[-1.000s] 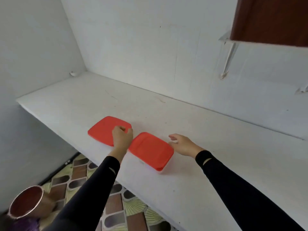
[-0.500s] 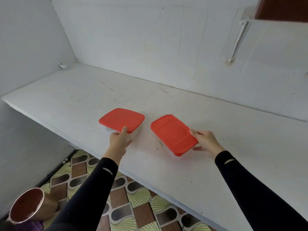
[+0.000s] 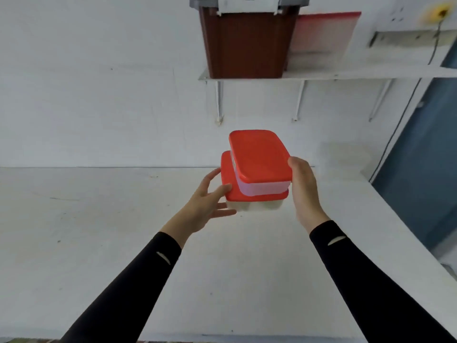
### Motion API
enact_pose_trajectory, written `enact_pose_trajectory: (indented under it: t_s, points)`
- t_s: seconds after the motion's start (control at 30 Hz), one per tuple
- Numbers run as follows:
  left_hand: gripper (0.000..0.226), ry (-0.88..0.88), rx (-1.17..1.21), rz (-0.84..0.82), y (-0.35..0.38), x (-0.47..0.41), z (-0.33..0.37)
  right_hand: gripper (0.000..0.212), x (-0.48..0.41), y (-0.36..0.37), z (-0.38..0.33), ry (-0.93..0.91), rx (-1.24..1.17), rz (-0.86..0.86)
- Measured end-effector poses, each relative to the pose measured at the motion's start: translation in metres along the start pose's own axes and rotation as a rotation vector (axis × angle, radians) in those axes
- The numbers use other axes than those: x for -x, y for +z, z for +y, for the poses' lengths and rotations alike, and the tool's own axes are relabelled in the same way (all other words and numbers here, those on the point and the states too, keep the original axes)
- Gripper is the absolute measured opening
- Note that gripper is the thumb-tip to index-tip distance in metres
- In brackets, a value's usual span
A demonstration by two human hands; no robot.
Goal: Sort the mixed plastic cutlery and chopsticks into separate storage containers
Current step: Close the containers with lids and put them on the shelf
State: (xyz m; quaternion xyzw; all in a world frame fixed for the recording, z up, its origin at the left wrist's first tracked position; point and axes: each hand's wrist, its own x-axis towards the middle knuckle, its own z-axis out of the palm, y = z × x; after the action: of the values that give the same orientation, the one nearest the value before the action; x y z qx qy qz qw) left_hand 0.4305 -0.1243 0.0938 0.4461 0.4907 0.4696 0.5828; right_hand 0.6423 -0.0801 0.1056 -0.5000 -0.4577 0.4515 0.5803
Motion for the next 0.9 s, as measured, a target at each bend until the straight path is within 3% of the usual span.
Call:
enact_pose_trajectory:
  t_s: [0.13,0.27,0.33,0.5,0.6,0.73,0.9]
  points:
    - [0.055,0.151,-0.16,-0.201,0.08,-0.021,0.02,0.05,-0.004,-0.07,-0.035,-0.065,-0.129,0.036]
    - [0.095,0.425,-0.398,-0.312,0.153,-0.038,0.05,0.047,-0.017,-0.133,-0.089,-0.202,-0.252,0.166]
    - [0.103,0.56,-0.474,-0.252,0.19,-0.051,0.068,0.043,-0.031,-0.154,-0.118,-0.268,-0.238,0.172]
    - [0.085,0.822,-0.52,-0.058,0.256,-0.09,0.112,0.05,-0.081,-0.188,-0.181,-0.433,-0.143,0.141]
    - [0.082,0.879,-0.606,0.031,0.278,-0.12,0.13,0.044,-0.12,-0.202,-0.205,-0.431,-0.115,0.107]
    - [0.084,0.91,-0.753,0.217,0.297,-0.157,0.147,0.022,-0.176,-0.21,-0.224,-0.352,-0.063,0.045]
    - [0.086,0.903,-0.92,0.408,0.313,-0.194,0.173,0.055,-0.226,-0.206,-0.227,-0.293,-0.086,-0.044]
